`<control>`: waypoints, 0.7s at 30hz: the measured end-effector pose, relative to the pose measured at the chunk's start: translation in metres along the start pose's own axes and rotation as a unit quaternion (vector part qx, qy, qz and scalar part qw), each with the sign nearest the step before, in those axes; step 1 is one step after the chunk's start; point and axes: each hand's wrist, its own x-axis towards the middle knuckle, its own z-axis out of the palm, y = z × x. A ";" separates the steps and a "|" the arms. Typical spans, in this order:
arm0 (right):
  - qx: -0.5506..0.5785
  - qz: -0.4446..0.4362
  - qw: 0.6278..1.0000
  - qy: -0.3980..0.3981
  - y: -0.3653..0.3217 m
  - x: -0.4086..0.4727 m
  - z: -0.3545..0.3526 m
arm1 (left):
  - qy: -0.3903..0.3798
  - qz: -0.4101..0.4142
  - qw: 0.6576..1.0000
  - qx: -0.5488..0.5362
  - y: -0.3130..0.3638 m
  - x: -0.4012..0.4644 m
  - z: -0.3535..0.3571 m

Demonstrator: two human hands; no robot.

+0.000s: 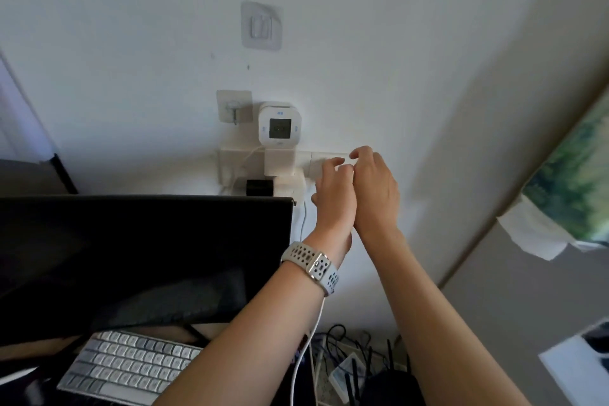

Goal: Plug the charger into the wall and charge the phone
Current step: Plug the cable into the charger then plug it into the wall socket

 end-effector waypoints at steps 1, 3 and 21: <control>0.011 -0.014 1.000 0.010 -0.003 -0.005 -0.009 | -0.017 0.020 1.000 -0.004 0.005 -0.010 -0.002; 0.049 -0.047 0.997 0.036 -0.008 -0.017 -0.027 | -0.040 0.080 0.996 0.012 0.016 -0.034 -0.008; 0.252 -0.199 0.947 -0.007 -0.140 -0.192 -0.049 | -0.068 0.328 0.895 0.293 0.058 -0.184 -0.207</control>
